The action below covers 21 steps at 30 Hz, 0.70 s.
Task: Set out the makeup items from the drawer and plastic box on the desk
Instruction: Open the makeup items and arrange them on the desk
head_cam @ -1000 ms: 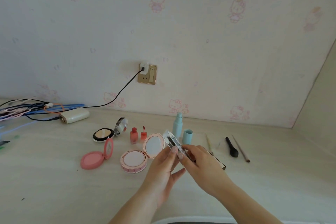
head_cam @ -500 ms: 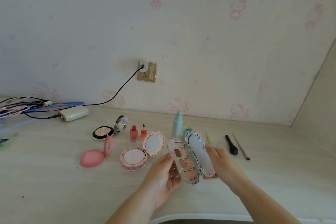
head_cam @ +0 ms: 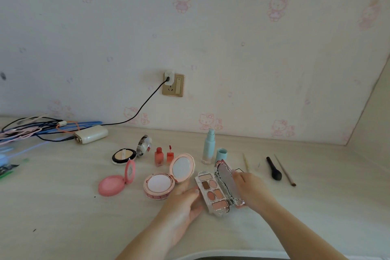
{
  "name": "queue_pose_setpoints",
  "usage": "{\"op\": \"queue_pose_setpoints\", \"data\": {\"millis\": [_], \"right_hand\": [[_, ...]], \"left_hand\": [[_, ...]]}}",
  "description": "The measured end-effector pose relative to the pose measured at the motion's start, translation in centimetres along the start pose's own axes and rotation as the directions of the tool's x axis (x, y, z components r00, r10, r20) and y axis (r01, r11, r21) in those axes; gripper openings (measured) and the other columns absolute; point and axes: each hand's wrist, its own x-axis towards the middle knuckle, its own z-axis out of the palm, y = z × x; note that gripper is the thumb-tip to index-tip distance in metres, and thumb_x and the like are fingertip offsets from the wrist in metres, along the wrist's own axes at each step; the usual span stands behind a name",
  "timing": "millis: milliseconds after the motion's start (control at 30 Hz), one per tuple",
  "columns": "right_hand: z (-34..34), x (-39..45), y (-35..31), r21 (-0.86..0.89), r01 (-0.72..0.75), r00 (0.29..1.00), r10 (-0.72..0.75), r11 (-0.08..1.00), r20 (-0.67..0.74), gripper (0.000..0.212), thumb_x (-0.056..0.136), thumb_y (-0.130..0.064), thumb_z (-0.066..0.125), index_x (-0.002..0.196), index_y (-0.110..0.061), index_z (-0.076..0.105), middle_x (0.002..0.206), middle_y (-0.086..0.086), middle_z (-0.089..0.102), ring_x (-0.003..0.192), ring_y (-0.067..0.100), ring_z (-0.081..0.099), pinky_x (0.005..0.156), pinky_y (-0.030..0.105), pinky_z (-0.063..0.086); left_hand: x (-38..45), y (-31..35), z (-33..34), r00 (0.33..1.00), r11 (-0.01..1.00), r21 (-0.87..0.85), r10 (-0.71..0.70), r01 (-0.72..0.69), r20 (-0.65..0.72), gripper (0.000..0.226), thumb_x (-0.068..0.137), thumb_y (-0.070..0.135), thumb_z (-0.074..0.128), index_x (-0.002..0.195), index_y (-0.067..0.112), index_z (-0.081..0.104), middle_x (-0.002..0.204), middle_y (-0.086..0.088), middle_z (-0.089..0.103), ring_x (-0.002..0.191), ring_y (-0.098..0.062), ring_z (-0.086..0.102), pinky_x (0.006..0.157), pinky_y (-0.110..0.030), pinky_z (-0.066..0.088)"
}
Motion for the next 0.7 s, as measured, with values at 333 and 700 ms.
{"op": "queue_pose_setpoints", "data": {"millis": [333, 700], "right_hand": [[0.7, 2.0, -0.4, -0.077, 0.049, 0.999, -0.048, 0.996, 0.017, 0.038, 0.101, -0.034, 0.028, 0.074, -0.017, 0.048, 0.077, 0.005, 0.056, 0.073, 0.024, 0.050, 0.055, 0.028, 0.034], [0.8, 4.2, 0.2, -0.076, 0.006, 1.000, -0.004, 0.997, 0.029, 0.028, 0.096, -0.029, 0.036, 0.082, -0.016, 0.058, 0.067, -0.004, 0.052, 0.070, 0.019, 0.048, 0.055, 0.028, 0.031]], "left_hand": [[0.0, 0.8, 0.8, 0.996, 0.999, 0.041, -0.022, 0.026, -0.081, 0.036, 0.095, -0.004, 0.042, 0.081, 0.020, 0.065, 0.066, 0.015, 0.074, 0.083, -0.002, 0.064, 0.106, -0.036, 0.038], [1.7, 0.2, 0.0, 0.991, 0.997, 0.030, -0.065, 0.069, -0.113, 0.029, 0.094, 0.000, 0.046, 0.085, 0.017, 0.068, 0.077, 0.014, 0.075, 0.095, -0.005, 0.059, 0.100, -0.034, 0.041]]}}
